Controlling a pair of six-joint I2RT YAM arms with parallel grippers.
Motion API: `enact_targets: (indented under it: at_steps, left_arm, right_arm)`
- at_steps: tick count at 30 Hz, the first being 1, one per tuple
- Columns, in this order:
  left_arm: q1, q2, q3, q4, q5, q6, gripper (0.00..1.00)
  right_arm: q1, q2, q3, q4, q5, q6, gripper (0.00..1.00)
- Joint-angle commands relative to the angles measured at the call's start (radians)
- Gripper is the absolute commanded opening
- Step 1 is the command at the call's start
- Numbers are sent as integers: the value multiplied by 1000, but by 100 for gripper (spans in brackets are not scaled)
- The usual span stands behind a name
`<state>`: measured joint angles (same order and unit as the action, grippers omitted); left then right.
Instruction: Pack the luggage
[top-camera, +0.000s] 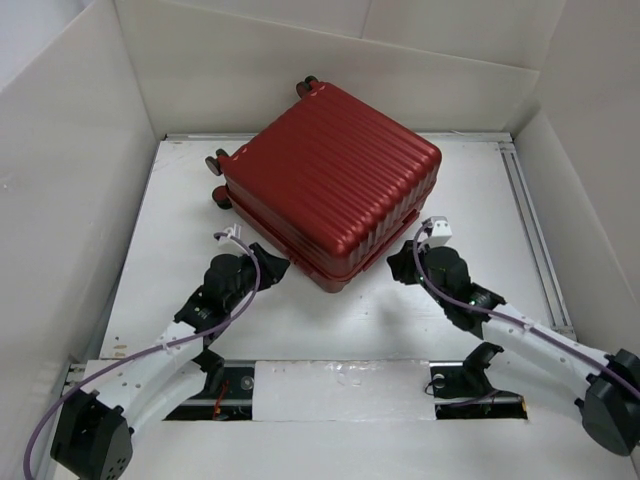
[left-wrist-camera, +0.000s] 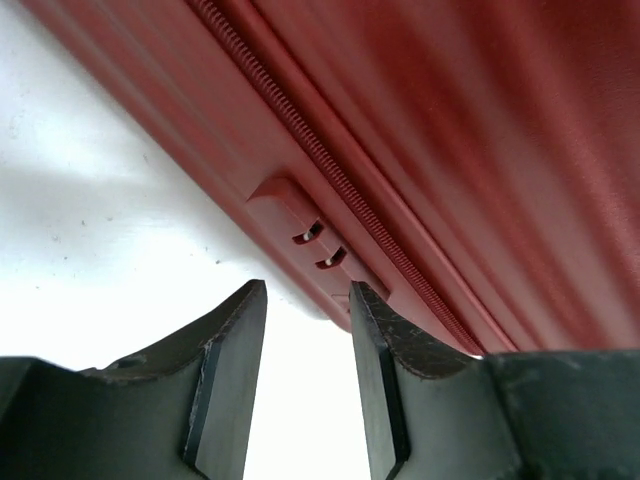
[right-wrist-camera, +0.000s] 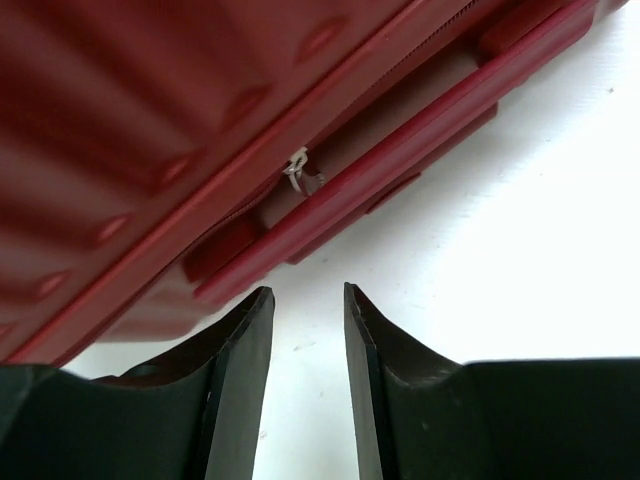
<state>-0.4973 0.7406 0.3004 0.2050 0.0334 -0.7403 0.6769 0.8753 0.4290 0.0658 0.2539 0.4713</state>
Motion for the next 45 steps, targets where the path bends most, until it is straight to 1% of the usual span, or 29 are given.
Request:
enact_targets:
  at_steps: [1, 7, 11, 20, 22, 27, 28, 30, 31, 33, 36, 39, 41, 42, 45]
  left_arm:
    - [-1, -10, -3, 80, 13, 2, 36]
    - [-1, 29, -12, 89, 42, 12, 41]
    - [-1, 78, -1, 112, 63, 21, 41]
    - [-1, 88, -1, 142, 72, 21, 41]
    - [-1, 88, -12, 142, 83, 21, 41]
    - [-1, 97, -21, 151, 92, 21, 39]
    - [-1, 97, -21, 151, 92, 21, 38]
    - [-1, 97, -21, 151, 92, 30, 37]
    - [-1, 97, -30, 151, 92, 30, 37]
    - [-1, 97, -41, 175, 137, 30, 34]
    - [-1, 72, -63, 243, 210, 21, 33]
    - [-1, 72, -63, 255, 223, -2, 33]
    - [-1, 89, -63, 278, 250, -2, 33]
    - [-1, 115, -63, 312, 260, -2, 33]
    - [-1, 169, -63, 362, 293, -2, 33]
  right_arm:
    - [21, 60, 40, 152, 81, -68, 41]
    - [21, 139, 70, 209, 81, -125, 41]
    - [21, 184, 91, 244, 76, -163, 41]
    - [-4, 290, 109, 371, 53, -217, 41]
    - [-4, 323, 100, 440, 53, -226, 36]
    - [18, 355, 34, 632, 146, -226, 25]
    - [27, 370, 34, 653, 162, -226, 20]
    - [27, 381, 34, 706, 192, -237, 14]
    - [36, 381, 25, 724, 193, -237, 8]
    - [36, 381, 25, 749, 202, -249, 0]
    - [47, 355, 25, 735, 191, -249, 0]
    - [70, 288, 14, 688, 141, -249, 0]
    - [101, 243, 5, 605, 70, -238, 0]
    - [133, 200, 5, 513, 56, -220, 0]
    - [197, 156, 48, 338, 30, -177, 0]
